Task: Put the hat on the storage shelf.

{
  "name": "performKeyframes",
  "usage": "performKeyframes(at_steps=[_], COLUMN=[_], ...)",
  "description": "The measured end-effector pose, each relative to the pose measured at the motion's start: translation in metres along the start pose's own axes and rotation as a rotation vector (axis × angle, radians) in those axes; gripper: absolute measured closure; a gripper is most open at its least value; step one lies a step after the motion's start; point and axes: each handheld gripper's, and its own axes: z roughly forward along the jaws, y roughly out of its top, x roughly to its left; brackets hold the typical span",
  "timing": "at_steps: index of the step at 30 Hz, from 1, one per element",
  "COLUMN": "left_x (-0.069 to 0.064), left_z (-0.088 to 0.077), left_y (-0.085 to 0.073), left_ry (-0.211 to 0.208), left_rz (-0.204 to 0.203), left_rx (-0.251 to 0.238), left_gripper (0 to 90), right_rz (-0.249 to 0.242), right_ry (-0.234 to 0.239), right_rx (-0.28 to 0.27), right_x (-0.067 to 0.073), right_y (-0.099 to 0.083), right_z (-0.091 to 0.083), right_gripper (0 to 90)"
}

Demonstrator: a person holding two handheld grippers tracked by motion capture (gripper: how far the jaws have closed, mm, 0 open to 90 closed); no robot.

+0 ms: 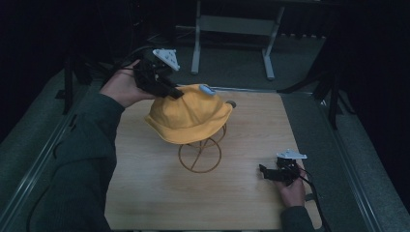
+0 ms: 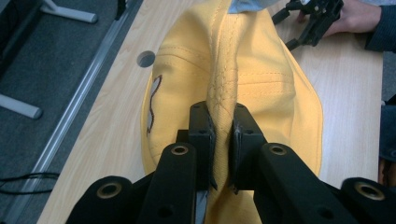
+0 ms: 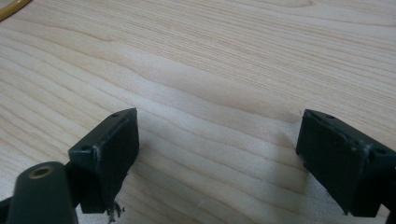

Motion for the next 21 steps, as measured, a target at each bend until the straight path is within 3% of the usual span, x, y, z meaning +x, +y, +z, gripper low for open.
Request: performKeyframes(at_steps=[21], left_x=[-0.014], left_z=[0.053], left_y=[0.018], left_ry=[-0.029], left_rz=[0.029], left_rx=[0.005], left_gripper=[78.6], right_rz=[0.008], right_ry=[0.001], right_rx=[0.001], right_x=[0.001], right_y=[0.000], right_z=[0.000], right_gripper=[13.2])
